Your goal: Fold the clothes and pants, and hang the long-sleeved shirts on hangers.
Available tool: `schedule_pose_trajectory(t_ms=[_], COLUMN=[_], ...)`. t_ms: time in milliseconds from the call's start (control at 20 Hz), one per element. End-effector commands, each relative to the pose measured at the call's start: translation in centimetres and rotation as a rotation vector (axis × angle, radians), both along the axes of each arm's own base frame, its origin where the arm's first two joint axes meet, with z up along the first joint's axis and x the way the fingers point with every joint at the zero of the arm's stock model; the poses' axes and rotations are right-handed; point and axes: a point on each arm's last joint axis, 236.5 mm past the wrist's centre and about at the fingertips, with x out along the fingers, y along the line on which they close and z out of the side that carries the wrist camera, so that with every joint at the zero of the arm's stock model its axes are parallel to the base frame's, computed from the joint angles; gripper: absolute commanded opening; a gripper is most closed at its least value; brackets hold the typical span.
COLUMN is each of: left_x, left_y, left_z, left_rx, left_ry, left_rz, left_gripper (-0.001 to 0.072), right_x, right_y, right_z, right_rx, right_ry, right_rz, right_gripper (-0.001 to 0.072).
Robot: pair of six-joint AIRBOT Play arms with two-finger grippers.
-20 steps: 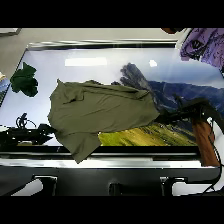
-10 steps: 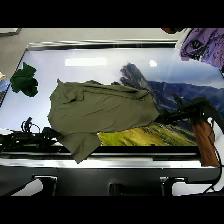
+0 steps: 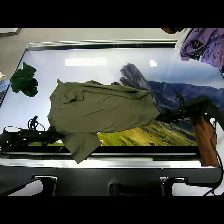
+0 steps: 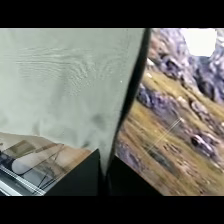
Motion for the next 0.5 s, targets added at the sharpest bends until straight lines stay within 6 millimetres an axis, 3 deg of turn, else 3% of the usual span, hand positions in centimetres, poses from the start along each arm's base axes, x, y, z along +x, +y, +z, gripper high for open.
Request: schedule_pose_trajectory(t_ms=[0, 100, 200, 300, 350, 450], left_x=[3.1, 6.6, 10.9, 14.9, 16.4, 17.4], left_y=[0.2, 0.9, 1.9, 3.2, 4.1, 5.9], left_z=[3.0, 7.2, 13.6, 22.1, 27.0, 36.3], left_rx=[0.006, 0.035, 0.082, 0.167, 0.235, 0.381], left_ry=[-0.098, -0.208, -0.36, -0.547, -0.644, -0.811], left_rz=[-0.006, -0.02, -0.039, -0.062, -0.065, -0.046], left_gripper=[0.0013, 0.0013, 0.0012, 0.0012, 0.0012, 0.0012], right_x=[1.3, 3.9, 7.2, 10.3, 11.5, 11.7], right_y=[0.3, 1.0, 2.2, 2.7, 2.6, 2.1], right_z=[2.7, 6.2, 11.7, 19.1, 23.8, 33.9], right_rx=[-0.031, -0.077, -0.123, -0.2, -0.241, -0.288], right_ry=[-0.099, -0.236, -0.39, -0.57, -0.677, -0.894], right_rz=[0.0, 0.017, 0.046, 0.065, 0.052, 0.001], right_gripper=[0.0025, 0.0025, 0.0025, 0.0025, 0.0025, 0.0025])
